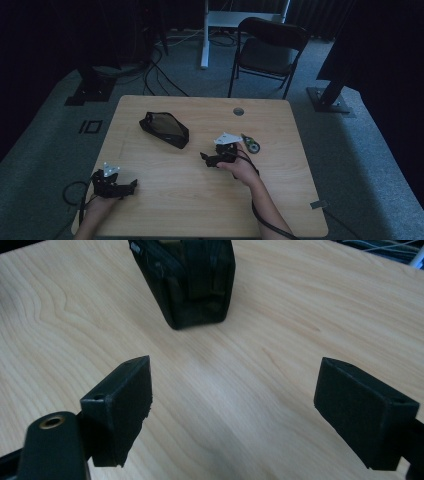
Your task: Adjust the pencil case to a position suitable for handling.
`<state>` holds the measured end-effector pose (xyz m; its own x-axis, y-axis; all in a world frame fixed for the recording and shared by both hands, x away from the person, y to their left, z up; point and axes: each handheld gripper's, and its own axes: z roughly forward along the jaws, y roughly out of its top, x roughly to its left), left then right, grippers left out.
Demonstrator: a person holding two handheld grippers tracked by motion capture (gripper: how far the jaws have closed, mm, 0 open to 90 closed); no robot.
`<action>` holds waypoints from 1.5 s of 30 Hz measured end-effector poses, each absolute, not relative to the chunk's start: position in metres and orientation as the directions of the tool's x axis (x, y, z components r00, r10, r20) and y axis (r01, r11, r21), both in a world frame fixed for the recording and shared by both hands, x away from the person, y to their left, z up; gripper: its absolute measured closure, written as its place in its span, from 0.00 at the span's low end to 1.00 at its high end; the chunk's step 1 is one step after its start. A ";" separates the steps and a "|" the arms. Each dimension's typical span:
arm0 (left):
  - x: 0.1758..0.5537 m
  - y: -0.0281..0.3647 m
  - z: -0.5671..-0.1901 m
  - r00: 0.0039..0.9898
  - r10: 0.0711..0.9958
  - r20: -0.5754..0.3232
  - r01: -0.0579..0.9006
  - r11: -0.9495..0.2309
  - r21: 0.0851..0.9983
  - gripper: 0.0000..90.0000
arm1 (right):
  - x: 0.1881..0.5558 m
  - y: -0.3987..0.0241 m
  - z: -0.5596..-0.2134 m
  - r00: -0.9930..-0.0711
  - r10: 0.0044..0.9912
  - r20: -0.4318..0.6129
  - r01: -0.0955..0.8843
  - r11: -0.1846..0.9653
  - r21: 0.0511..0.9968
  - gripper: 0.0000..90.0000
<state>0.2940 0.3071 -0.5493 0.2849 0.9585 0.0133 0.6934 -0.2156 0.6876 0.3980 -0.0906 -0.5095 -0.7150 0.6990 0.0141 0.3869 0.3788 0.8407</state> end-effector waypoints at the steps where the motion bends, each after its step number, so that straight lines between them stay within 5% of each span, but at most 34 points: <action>1: 0.294 0.307 -0.549 0.285 0.959 0.013 0.693 -0.216 0.688 0.00 | 0.399 -0.089 -0.509 -0.714 0.700 0.016 0.387 0.377 0.842 0.17; 24: 0.294 0.307 -0.549 0.290 0.957 0.012 0.692 -0.218 0.688 0.00 | 0.424 -0.054 -0.502 -0.737 0.675 0.022 0.359 0.363 0.860 0.21; 45: 0.294 0.307 -0.549 0.290 0.957 0.012 0.692 -0.218 0.688 0.00 | 0.442 -0.029 -0.507 -0.756 0.655 0.007 0.356 0.401 0.844 0.57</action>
